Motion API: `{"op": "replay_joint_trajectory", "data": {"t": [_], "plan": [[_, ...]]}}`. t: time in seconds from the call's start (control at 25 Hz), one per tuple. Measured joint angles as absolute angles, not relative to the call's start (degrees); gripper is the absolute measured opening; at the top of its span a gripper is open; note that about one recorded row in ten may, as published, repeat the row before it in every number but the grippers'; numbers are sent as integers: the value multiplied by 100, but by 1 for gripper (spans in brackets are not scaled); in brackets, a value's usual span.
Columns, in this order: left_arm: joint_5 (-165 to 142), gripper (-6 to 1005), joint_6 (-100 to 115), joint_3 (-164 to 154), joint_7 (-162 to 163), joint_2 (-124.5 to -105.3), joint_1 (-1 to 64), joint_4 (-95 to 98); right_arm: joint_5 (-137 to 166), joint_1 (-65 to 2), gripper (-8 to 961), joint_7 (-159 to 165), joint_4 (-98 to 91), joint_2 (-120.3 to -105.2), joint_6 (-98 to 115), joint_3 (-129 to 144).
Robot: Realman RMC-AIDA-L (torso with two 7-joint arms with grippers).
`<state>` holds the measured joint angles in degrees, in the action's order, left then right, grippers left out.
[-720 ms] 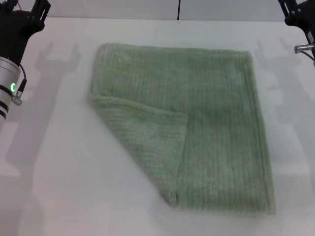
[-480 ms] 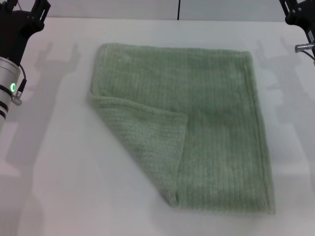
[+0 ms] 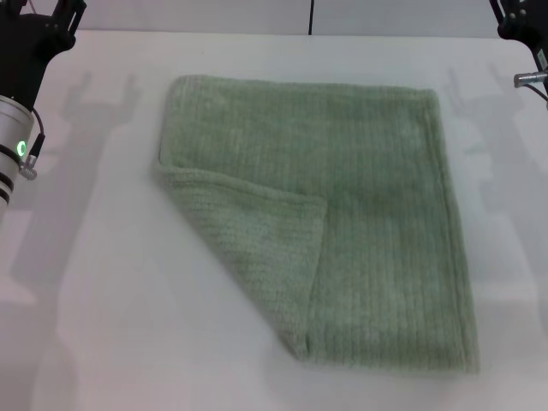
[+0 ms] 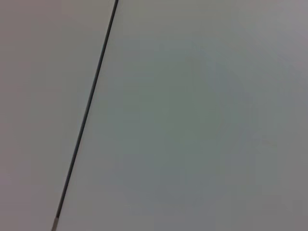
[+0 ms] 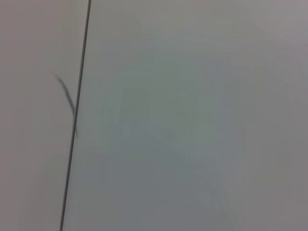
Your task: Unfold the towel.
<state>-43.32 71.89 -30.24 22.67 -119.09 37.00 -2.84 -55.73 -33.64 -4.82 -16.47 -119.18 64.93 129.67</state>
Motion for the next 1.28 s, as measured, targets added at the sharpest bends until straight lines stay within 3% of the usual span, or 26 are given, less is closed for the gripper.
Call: {"op": "replay_joint_trajectory", "data": {"t": [0.28,0.52,0.64,0.72,0.88,1.12,1.28], "plan": [[-4333,740,7164,-3023,2266,-11909,3774,-242,-5547,-3383,529,-481,-1690,-11918,6157,12975],[-4333,740,7160,-3024,2261,-11903,3802,-224,-5513,-3513,500,-487,-2324,-11854,4616,12778],[-4333,740,7173,-3024,2260,-11898,3799,-222,-5386,-3526,291,-572,-2692,-11800,3966,12520],[-4332,740,7180,-3023,2259,-11893,3784,-220,-4902,-3389,216,-752,-3514,-11720,2663,11756],[-4333,740,7181,-3024,2259,-11892,3777,-220,-4232,-3121,66,-970,-4520,-11725,1246,10770],[-4333,740,7187,-3023,2258,-11895,3746,-219,-3228,-2932,20,-1067,-6509,-11767,-2192,9302],[-4332,740,7189,-3029,2266,-11900,3745,-221,-3211,-3308,-3,-1379,-6988,-11724,-4350,8502]]}}
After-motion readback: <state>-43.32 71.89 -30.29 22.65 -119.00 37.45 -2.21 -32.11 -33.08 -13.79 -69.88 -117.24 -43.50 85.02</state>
